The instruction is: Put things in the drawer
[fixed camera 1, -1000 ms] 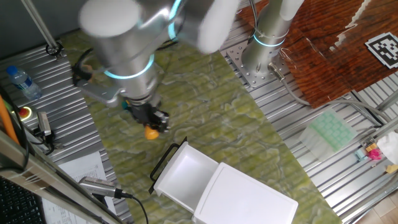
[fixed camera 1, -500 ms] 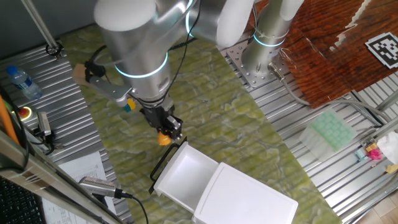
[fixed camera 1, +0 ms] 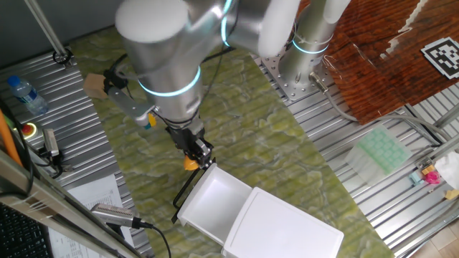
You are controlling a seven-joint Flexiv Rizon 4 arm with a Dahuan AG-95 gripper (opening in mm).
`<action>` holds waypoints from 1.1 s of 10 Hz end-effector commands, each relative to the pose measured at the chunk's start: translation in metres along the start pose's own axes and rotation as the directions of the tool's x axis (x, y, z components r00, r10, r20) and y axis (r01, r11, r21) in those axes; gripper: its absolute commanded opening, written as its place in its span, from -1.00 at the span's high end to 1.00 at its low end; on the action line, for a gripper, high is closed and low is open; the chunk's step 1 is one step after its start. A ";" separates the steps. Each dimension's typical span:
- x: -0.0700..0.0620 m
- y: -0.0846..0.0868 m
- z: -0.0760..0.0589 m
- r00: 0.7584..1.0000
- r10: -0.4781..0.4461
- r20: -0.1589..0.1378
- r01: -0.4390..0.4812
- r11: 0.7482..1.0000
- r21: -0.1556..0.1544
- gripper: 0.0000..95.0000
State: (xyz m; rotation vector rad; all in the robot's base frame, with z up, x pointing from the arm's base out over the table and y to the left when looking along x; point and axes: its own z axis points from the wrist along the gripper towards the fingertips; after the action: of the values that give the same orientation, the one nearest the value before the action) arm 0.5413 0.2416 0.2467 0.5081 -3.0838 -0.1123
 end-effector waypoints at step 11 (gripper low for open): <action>0.003 0.088 0.021 0.998 0.063 0.018 -0.062 0.997 -0.040 1.00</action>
State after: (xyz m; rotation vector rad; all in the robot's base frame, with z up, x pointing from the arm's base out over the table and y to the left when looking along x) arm 0.5129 0.3157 0.2358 0.5110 -3.0880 -0.1961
